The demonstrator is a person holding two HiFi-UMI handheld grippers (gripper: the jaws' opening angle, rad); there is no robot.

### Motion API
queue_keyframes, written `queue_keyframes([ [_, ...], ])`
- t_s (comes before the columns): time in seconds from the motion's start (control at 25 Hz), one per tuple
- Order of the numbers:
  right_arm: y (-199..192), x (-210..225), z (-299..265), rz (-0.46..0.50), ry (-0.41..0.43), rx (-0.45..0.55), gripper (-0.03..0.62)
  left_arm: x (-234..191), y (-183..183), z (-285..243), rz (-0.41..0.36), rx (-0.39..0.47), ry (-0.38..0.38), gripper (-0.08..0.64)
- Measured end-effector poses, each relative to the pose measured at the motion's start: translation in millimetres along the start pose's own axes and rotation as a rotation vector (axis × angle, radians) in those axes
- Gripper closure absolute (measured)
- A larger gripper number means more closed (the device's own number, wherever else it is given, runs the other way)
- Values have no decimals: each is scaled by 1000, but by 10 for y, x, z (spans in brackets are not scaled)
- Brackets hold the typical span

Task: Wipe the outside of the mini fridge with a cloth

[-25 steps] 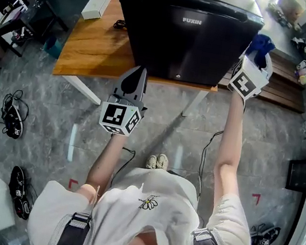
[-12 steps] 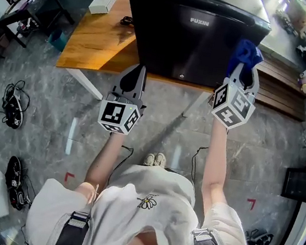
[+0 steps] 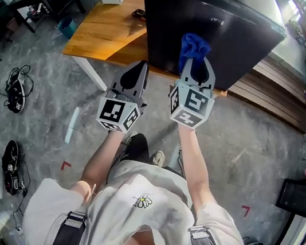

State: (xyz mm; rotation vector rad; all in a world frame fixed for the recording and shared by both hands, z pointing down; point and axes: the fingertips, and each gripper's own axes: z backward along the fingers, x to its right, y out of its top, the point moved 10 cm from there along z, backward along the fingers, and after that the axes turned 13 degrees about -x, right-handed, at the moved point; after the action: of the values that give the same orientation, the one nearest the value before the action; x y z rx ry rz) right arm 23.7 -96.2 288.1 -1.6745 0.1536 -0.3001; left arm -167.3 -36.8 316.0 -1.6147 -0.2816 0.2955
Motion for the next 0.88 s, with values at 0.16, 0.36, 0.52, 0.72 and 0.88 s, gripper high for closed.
queue_keyframes([
  [0.16, -64, -349, -252, 24, 46, 1, 531, -239, -38, -59, 7, 14, -3, 555],
  [0.36, -40, -769, -676, 54, 81, -5, 531, -481, -36, -87, 25, 0, -17, 555],
  [0.52, 37, -1134, -1046, 77, 96, -4, 531, -803, 21, -110, 24, -10, -8, 555],
  [0.72, 18, -1292, -1303, 103, 84, -16, 531, -971, -23, -78, 36, -10, 26, 555],
  [0.88, 13, -1253, -1305, 138, 84, -14, 531, -891, -53, -35, 46, -1, 48, 555],
])
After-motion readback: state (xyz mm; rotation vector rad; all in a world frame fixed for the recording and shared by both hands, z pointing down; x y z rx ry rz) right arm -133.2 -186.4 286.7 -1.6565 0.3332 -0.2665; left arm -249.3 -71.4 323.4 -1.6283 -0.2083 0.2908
